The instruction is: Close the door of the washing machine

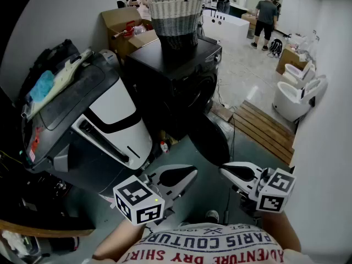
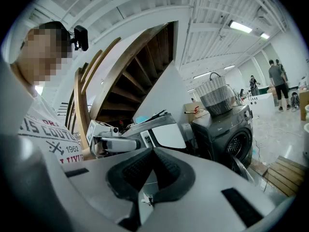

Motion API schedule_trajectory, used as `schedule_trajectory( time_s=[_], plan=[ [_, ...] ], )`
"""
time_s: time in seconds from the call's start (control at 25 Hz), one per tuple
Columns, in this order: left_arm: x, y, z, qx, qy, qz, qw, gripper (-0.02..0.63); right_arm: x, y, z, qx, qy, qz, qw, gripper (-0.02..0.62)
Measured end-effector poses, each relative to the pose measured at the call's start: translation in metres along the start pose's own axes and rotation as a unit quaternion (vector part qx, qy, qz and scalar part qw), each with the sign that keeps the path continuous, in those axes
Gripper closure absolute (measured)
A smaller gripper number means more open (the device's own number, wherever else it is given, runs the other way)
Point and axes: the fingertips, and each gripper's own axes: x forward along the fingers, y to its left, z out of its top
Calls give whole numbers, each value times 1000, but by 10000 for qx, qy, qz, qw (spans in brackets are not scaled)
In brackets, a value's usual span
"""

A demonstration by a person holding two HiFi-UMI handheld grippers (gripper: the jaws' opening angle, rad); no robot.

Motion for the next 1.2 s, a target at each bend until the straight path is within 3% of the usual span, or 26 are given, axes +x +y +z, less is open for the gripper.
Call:
schedule_trajectory(
  time_s=[0.36,0.76,0.96,1.2],
  plan=[
    [42,4,-4,-228,97,-3,9997,572,-21,-46,-5,256,18,-228,9994,574],
    [123,0,-8,-460,304,-75,9984,572,-67,-111,-7,552,-23,-332,9979,574],
    [165,-10,-7,-235,416,-47,9988,572,-95,-141,-2,670,-189,-381,9968,574],
    [193,-13,-8,-284,371,30,9989,572,-112,-164,-7,729,-150,-347,9966,574]
  ],
)
